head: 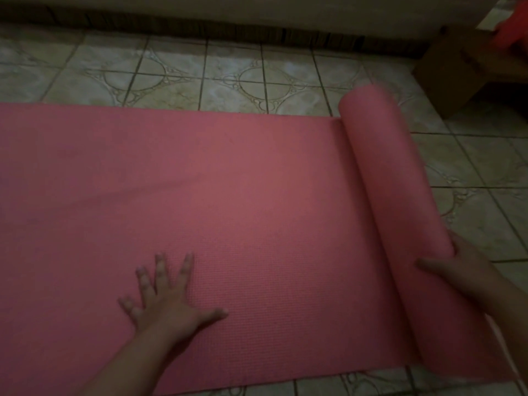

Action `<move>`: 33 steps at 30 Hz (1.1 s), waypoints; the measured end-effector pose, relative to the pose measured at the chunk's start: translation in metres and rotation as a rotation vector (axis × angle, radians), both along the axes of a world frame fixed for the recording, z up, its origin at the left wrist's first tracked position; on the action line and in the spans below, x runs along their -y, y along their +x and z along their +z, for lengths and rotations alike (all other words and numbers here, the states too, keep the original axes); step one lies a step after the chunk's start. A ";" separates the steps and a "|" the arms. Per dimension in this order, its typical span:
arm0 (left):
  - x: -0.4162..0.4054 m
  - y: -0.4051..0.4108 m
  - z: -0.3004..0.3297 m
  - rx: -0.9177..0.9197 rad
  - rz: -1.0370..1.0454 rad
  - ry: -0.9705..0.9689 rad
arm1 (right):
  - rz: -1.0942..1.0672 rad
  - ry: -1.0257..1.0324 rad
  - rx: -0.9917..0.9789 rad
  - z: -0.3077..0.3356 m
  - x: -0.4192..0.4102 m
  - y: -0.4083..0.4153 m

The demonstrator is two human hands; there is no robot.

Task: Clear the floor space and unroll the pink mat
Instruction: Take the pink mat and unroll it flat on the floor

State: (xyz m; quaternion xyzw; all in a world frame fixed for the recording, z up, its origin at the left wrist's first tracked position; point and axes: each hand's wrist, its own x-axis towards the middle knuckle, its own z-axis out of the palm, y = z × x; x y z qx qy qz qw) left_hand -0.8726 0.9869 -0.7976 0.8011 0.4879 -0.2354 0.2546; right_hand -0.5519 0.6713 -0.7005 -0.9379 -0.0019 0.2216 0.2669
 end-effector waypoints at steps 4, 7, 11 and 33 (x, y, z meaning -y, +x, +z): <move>-0.005 -0.006 0.000 0.001 0.010 0.019 | 0.101 0.041 -0.011 0.001 -0.030 -0.018; -0.021 -0.021 0.001 -0.005 0.024 0.043 | 0.156 0.110 -0.069 0.001 -0.048 -0.031; -0.037 -0.033 0.003 -0.017 0.043 0.056 | 0.178 0.195 -0.172 0.007 -0.055 -0.038; -0.034 -0.028 0.006 0.005 0.069 0.057 | 0.107 -0.401 0.363 -0.015 -0.015 -0.031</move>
